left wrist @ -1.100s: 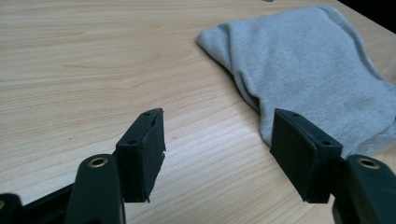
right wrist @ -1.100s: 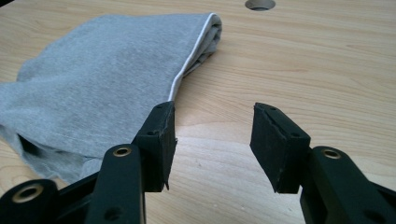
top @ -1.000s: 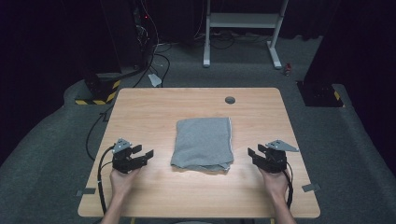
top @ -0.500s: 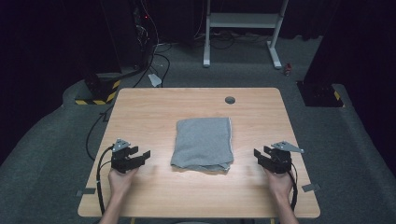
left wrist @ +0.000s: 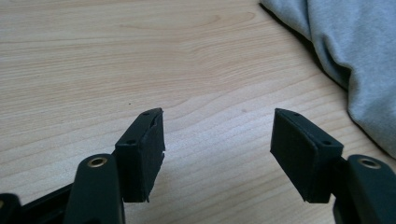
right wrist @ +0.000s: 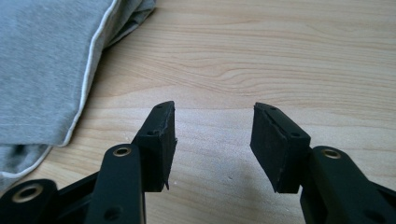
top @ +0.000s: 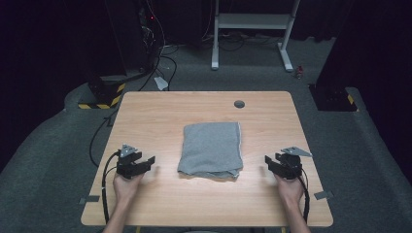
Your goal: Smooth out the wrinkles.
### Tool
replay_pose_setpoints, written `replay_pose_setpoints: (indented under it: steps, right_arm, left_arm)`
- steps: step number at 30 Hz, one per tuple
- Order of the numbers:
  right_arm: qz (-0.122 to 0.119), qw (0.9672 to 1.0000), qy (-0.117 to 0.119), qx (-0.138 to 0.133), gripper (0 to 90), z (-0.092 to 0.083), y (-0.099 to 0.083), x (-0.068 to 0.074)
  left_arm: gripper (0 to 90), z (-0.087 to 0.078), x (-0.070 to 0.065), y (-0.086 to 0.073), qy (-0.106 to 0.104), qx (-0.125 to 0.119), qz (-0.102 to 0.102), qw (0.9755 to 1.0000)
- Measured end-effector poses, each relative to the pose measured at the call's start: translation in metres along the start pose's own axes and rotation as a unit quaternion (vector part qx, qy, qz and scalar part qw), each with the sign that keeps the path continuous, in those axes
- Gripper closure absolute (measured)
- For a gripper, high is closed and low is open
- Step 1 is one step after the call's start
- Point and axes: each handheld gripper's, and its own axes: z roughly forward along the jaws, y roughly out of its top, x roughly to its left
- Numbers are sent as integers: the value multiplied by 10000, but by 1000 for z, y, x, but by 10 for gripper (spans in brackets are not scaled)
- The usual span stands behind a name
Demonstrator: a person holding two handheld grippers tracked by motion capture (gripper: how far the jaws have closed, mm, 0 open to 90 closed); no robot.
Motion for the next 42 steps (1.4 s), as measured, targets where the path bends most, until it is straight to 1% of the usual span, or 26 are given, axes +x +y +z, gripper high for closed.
replay_pose_setpoints:
  steps: [2, 5, 7, 10, 12, 13, 14, 16, 18, 23, 25, 26, 31, 42]
  right_arm:
    - [-55, 10000, -56, 28, 495, 2, 0, 1]
    - [-131, 9998, -132, 66, 493, 6, 0, 0]
    - [-126, 9997, -183, 105, 489, 9, -1, 0]
    - [-144, 9994, -277, 155, 484, 11, -1, 0]
    - [-174, 9992, -299, 184, 481, 13, -2, 0]
    - [-211, 9991, -323, 200, 479, 15, -2, 0]
    - [-191, 9990, -337, 217, 478, 15, -3, 0]
    - [-188, 9989, -358, 244, 475, 17, -4, 1]
    - [-244, 9986, -381, 268, 470, 19, -5, 1]
    - [-310, 9983, -432, 222, 455, 19, -7, 3]
    - [-352, 9981, -457, 222, 435, 19, -8, 5]
    - [-399, 9980, -434, 218, 429, 19, -8, 5]
    - [-390, 9981, -413, 244, 386, 19, -8, 4]
    - [-394, 9981, -415, 247, 380, 19, -8, 4]
  left_arm:
    - [349, 2, 0, 0, 58, -19, 7, 10000]
    - [349, 5, 1, -1, 96, 23, 13, 10000]
    - [349, 8, 0, -1, 123, 69, 16, 9999]
    - [349, 10, -1, -2, 159, 98, 80, 9998]
    - [349, 12, -1, -3, 185, 109, 108, 9997]
    - [349, 12, -2, -3, 181, 123, 92, 9997]
    - [348, 13, -2, -4, 185, 151, 106, 9997]
    - [348, 15, -3, -5, 205, 199, 139, 9995]
    - [345, 15, -4, -5, 248, 204, 181, 9993]
    - [341, 15, -6, -5, 295, 249, 292, 9988]
    - [328, 16, -9, -6, 371, 275, 403, 9981]
    - [319, 16, -10, -6, 331, 290, 436, 9981]
    - [285, 15, -11, -7, 288, 302, 479, 9980]
    - [286, 15, -11, -7, 265, 302, 491, 9980]
